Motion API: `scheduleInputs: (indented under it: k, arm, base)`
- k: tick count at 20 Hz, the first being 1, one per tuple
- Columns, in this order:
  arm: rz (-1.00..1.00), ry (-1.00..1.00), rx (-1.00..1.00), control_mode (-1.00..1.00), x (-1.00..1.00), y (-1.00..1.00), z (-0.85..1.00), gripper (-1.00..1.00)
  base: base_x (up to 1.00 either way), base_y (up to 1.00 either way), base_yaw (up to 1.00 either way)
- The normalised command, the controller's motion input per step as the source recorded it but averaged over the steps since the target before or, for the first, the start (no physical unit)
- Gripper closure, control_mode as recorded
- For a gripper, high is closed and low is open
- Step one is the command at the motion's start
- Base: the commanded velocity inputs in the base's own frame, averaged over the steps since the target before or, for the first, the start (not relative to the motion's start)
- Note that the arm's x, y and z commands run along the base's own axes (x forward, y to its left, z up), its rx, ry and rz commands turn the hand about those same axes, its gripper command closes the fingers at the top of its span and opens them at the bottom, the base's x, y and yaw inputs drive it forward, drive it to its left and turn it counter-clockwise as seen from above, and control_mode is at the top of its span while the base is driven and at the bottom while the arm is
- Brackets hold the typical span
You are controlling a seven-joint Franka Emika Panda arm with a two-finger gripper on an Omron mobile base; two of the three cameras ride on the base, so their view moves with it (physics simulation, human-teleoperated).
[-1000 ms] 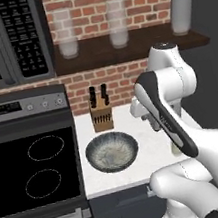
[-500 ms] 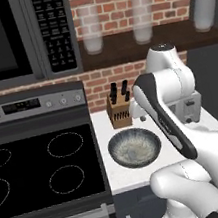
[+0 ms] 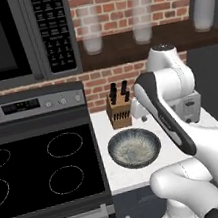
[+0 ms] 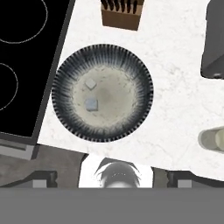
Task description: Grab a lemon wedge from the fridge and one ice cube from the ice bowl, and put them in the glass of lemonade.
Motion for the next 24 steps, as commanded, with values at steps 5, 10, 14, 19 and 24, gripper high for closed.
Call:
scheduleInputs:
  k: [5, 10, 14, 19, 24]
  arm:
    - [0.06, 0.48, 0.00, -1.00, 0.10, -0.02, -0.14, -1.00]
    - [0.16, 0.32, 0.13, -1.00, 0.29, -0.06, -0.61, -1.00]
    - [0.06, 0.24, 0.03, -1.00, 0.19, 0.25, -0.67, -1.00]
    - [0.06, 0.12, -0.08, -1.00, 0.29, 0.72, -0.84, -1.00]
    - [0.03, 0.04, -0.06, -1.00, 0.20, 0.13, -0.35, -1.00]
  base:
    - [0.00, 0.00, 0.00]
    - [0.00, 0.00, 0.00]
    - [0.00, 0.00, 0.00]
    - [0.00, 0.00, 0.00]
    - [0.00, 0.00, 0.00]
